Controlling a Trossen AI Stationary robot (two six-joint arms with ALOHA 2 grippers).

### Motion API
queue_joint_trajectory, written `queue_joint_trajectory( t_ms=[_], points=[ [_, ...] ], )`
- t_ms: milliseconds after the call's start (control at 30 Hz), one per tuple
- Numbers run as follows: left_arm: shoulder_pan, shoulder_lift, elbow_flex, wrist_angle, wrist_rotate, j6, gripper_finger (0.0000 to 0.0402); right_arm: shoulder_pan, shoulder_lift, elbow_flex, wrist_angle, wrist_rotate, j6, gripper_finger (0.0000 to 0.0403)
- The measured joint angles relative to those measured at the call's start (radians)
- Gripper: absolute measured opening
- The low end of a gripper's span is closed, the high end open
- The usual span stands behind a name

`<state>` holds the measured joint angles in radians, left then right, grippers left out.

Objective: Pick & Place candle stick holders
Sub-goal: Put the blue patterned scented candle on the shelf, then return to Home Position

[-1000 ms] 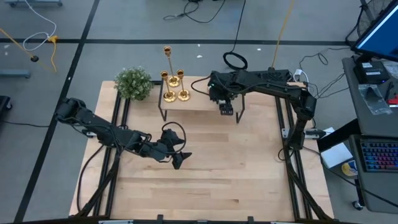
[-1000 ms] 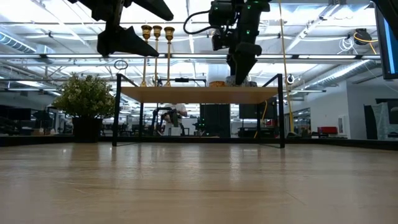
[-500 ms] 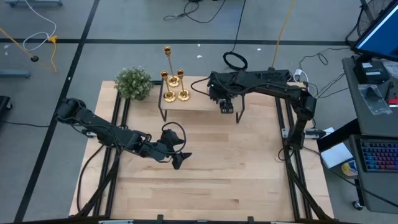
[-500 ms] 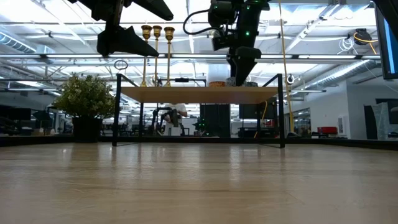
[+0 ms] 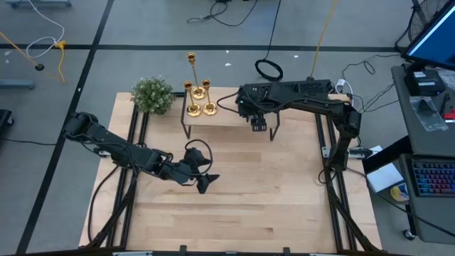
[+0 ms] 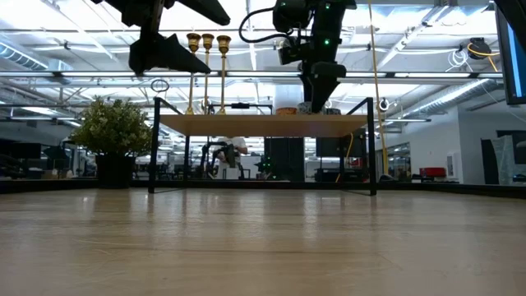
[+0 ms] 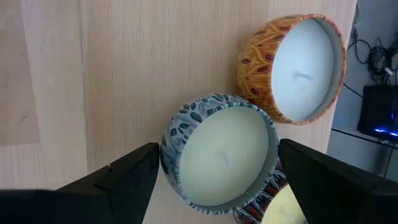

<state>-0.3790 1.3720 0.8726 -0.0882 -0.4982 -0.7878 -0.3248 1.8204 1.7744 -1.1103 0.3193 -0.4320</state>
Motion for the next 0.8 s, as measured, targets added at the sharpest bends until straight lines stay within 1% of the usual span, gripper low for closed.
queue_joint_trajectory(
  t_ms=[233, 333, 467, 667, 733, 800],
  points=[
    [0.0, 0.0, 0.0, 0.046, 0.0, 0.051, 0.0365, 0.014, -0.022, 0.0, 0.001, 0.003, -0.003, 0.0322],
    [0.0, 0.0, 0.0, 0.046, 0.0, 0.053, 0.0365, 0.018, -0.033, -0.001, -0.007, 0.026, -0.007, 0.0322],
    [0.0, 0.0, 0.0, 0.047, 0.0, 0.053, 0.0365, 0.029, -0.061, -0.001, -0.02, 0.025, -0.007, 0.0322],
    [0.0, 0.0, 0.0, 0.048, 0.0, 0.079, 0.0365, 0.084, -0.129, -0.001, -0.03, 0.024, -0.003, 0.0322],
    [0.0, 0.0, 0.0, 0.048, 0.0, 0.086, 0.0365, 0.116, -0.171, 0.0, -0.044, 0.021, 0.002, 0.0322],
    [0.0, 0.0, 0.0, 0.048, 0.0, 0.072, 0.0365, 0.151, -0.213, -0.001, -0.058, 0.02, 0.04, 0.0322]
  ],
)
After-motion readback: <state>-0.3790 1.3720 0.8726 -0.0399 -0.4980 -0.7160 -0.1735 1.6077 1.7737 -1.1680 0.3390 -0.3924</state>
